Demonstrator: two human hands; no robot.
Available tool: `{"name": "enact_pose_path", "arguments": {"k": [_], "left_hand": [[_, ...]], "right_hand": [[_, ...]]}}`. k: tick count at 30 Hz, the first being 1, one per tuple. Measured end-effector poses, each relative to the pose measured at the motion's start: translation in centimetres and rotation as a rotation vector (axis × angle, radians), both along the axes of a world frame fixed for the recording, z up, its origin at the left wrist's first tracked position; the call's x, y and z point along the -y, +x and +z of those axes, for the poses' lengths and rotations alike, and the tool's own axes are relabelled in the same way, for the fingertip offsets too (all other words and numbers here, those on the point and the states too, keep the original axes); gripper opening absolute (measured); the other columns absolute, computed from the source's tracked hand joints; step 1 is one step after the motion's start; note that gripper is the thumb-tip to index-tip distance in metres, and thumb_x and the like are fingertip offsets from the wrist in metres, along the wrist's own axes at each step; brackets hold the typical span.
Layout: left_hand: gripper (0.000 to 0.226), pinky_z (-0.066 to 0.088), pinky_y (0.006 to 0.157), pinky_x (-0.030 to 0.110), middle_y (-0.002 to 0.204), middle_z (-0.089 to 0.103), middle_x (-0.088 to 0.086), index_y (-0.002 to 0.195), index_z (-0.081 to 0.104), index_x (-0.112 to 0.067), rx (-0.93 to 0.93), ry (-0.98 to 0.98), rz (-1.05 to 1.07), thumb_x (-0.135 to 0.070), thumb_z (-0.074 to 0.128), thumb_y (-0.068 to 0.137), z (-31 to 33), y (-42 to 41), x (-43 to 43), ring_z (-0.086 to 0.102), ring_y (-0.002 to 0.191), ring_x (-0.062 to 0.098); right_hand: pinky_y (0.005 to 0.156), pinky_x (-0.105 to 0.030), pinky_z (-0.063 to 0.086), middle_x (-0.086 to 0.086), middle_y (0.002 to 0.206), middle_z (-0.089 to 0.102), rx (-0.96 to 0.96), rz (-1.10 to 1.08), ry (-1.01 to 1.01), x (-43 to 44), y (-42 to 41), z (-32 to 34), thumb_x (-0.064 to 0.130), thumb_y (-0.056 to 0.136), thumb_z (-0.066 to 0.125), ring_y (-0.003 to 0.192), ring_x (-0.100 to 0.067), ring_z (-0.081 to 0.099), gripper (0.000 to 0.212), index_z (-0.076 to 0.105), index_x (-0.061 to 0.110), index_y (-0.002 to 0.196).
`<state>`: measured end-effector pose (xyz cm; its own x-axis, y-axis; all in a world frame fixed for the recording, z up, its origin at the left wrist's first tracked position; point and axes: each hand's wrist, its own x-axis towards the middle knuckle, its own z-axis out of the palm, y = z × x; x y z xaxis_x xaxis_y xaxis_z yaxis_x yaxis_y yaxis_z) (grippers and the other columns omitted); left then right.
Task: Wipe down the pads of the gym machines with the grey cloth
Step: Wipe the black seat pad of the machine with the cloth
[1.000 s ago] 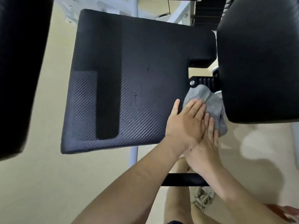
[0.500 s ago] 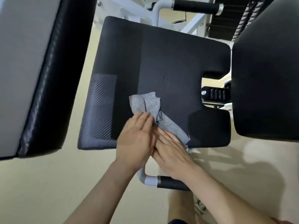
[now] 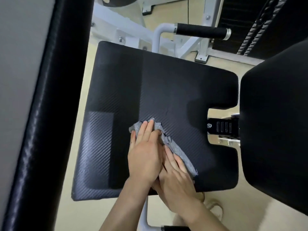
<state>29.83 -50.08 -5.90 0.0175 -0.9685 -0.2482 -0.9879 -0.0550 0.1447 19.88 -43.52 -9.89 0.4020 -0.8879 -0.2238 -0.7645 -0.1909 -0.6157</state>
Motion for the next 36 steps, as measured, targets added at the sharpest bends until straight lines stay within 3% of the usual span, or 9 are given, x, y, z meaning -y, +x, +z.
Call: {"name": "enact_pose_path", "arguments": {"k": [10, 13, 16, 19, 24, 27, 33, 34, 36], "left_hand": [[0.029, 0.005, 0.119, 0.036, 0.152, 0.041, 0.0, 0.118, 0.062, -0.016, -0.066, -0.136, 0.042, -0.017, 0.047, 0.093, -2.0, -2.9, 13.0, 0.022, 0.147, 0.018], [0.029, 0.016, 0.118, 0.045, 0.14, 0.052, 0.005, 0.112, 0.064, -0.014, -0.09, -0.183, 0.065, -0.015, 0.044, 0.091, -2.4, -3.7, 16.9, 0.034, 0.141, 0.024], [0.039, 0.026, 0.111, 0.046, 0.122, 0.056, 0.003, 0.106, 0.063, -0.016, -0.075, -0.245, 0.063, -0.026, 0.03, 0.087, -2.5, -4.9, 20.8, 0.049, 0.122, 0.023], [0.042, 0.021, 0.114, 0.047, 0.138, 0.048, 0.004, 0.124, 0.054, -0.018, -0.022, -0.221, 0.039, -0.028, 0.032, 0.089, -2.9, -4.9, 24.6, 0.042, 0.13, 0.023], [0.038, 0.028, 0.111, 0.046, 0.135, 0.052, 0.002, 0.122, 0.057, -0.018, -0.024, -0.307, -0.013, -0.019, 0.048, 0.085, -2.7, -5.0, 27.6, 0.045, 0.128, 0.021], [0.032, 0.043, 0.094, 0.038, 0.125, 0.057, 0.005, 0.111, 0.062, -0.013, -0.142, -0.281, 0.013, -0.017, 0.049, 0.082, -2.1, -4.5, 27.7, 0.054, 0.112, 0.025], [0.049, 0.025, 0.115, 0.049, 0.154, 0.033, 0.011, 0.138, 0.046, -0.009, -0.171, -0.14, -0.032, -0.025, 0.039, 0.092, -2.3, -4.2, 20.2, 0.022, 0.146, 0.027], [0.051, 0.022, 0.117, 0.048, 0.156, 0.03, 0.009, 0.139, 0.045, -0.011, -0.186, -0.117, 0.005, -0.025, 0.04, 0.091, -2.1, -4.5, 18.5, 0.018, 0.147, 0.024], [0.053, 0.018, 0.119, 0.046, 0.157, 0.03, 0.004, 0.138, 0.047, -0.014, -0.221, -0.071, 0.11, -0.023, 0.045, 0.086, -1.7, -5.3, 16.2, 0.014, 0.148, 0.019]], "right_hand": [[0.115, -0.037, -0.009, -0.009, 0.159, 0.02, -0.041, -0.101, 0.003, 13.2, 0.8, -1.0, 0.057, 0.08, 0.017, 0.148, -0.021, 0.006, 0.086, 0.009, 0.012, 0.152], [0.116, -0.041, -0.003, -0.013, 0.157, 0.026, -0.132, -0.105, -0.059, 16.9, 0.9, -1.5, 0.051, 0.083, 0.021, 0.148, -0.024, 0.012, 0.079, 0.016, 0.01, 0.151], [0.115, -0.045, -0.018, -0.013, 0.161, 0.004, -0.207, -0.047, -0.061, 20.7, 0.7, -2.0, 0.053, 0.094, 0.029, 0.147, -0.026, -0.009, 0.077, -0.003, 0.015, 0.152], [0.106, -0.043, -0.029, -0.011, 0.16, -0.01, -0.359, 0.074, -0.089, 24.7, 0.3, -2.2, 0.055, 0.097, 0.024, 0.145, -0.027, -0.02, 0.076, -0.015, 0.016, 0.15], [0.11, -0.013, 0.023, -0.012, 0.157, 0.021, -0.021, -0.122, 0.014, 29.3, -0.2, -0.6, 0.031, 0.103, 0.034, 0.134, -0.013, 0.03, 0.055, 0.01, 0.017, 0.151], [0.118, -0.039, -0.005, -0.014, 0.159, 0.006, -0.32, 0.033, -0.058, 29.8, -0.5, 0.3, 0.05, 0.097, 0.029, 0.147, -0.027, 0.001, 0.074, -0.004, 0.011, 0.15], [0.104, -0.047, -0.028, -0.018, 0.157, -0.017, -0.328, 0.154, -0.013, 22.5, -0.2, 0.5, 0.037, 0.093, 0.009, 0.145, -0.035, -0.016, 0.068, -0.018, 0.006, 0.147], [0.111, -0.048, -0.021, -0.018, 0.158, -0.007, -0.256, 0.127, 0.007, 20.7, -0.3, 0.1, 0.036, 0.089, 0.005, 0.147, -0.033, -0.004, 0.069, -0.009, 0.007, 0.15], [0.112, -0.048, 0.028, -0.021, 0.141, 0.048, -0.079, 0.034, 0.062, 18.2, -0.7, 0.1, 0.035, 0.082, 0.015, 0.131, -0.031, 0.046, 0.067, 0.029, 0.003, 0.139]]}}
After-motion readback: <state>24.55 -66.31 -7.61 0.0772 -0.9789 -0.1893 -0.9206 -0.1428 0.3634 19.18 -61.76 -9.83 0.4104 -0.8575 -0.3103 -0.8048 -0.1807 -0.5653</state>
